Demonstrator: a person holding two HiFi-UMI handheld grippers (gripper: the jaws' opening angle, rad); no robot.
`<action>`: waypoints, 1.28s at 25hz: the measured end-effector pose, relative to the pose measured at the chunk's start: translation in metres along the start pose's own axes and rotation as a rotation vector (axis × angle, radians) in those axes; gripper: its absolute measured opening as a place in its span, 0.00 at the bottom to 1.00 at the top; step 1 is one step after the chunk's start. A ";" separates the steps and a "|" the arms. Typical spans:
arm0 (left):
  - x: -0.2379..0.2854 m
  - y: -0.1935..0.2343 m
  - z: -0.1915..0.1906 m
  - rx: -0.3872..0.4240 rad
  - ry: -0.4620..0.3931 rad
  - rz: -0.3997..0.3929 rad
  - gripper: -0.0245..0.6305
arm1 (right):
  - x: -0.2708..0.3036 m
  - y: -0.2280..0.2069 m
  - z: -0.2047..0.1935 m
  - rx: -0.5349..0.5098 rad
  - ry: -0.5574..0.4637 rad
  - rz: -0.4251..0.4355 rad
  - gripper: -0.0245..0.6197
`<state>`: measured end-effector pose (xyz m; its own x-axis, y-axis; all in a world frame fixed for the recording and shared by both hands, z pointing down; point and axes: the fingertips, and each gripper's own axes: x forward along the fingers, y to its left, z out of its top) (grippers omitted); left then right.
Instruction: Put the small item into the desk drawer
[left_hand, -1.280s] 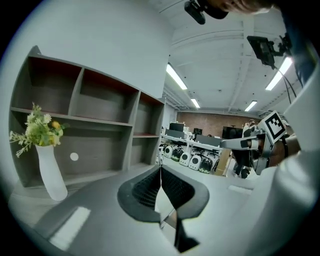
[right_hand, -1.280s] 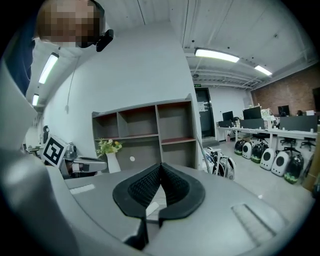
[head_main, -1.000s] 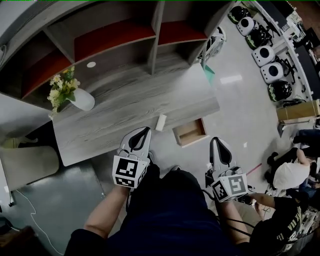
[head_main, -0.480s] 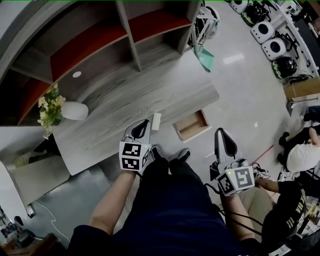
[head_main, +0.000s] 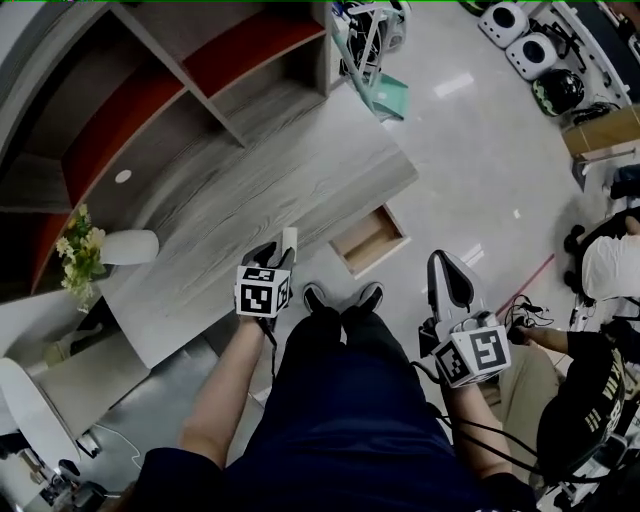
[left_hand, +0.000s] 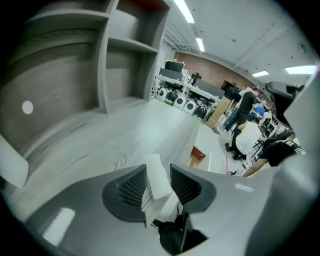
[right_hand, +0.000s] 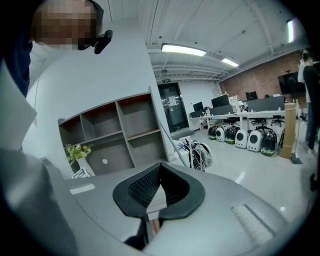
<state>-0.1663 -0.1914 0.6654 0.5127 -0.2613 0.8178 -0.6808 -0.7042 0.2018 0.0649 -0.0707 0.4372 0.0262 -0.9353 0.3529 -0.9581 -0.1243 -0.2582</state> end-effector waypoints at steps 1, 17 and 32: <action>0.004 0.001 -0.003 -0.017 0.022 -0.004 0.22 | -0.001 -0.003 0.000 0.007 -0.002 -0.006 0.05; 0.039 0.001 -0.022 -0.172 0.174 0.007 0.22 | -0.017 -0.035 -0.013 0.083 0.008 -0.005 0.05; 0.043 -0.084 0.017 -0.077 0.074 -0.051 0.21 | -0.052 -0.083 -0.019 0.117 -0.014 0.019 0.05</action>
<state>-0.0782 -0.1541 0.6741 0.5096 -0.1747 0.8425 -0.6941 -0.6621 0.2825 0.1378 -0.0053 0.4567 0.0131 -0.9424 0.3344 -0.9188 -0.1433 -0.3678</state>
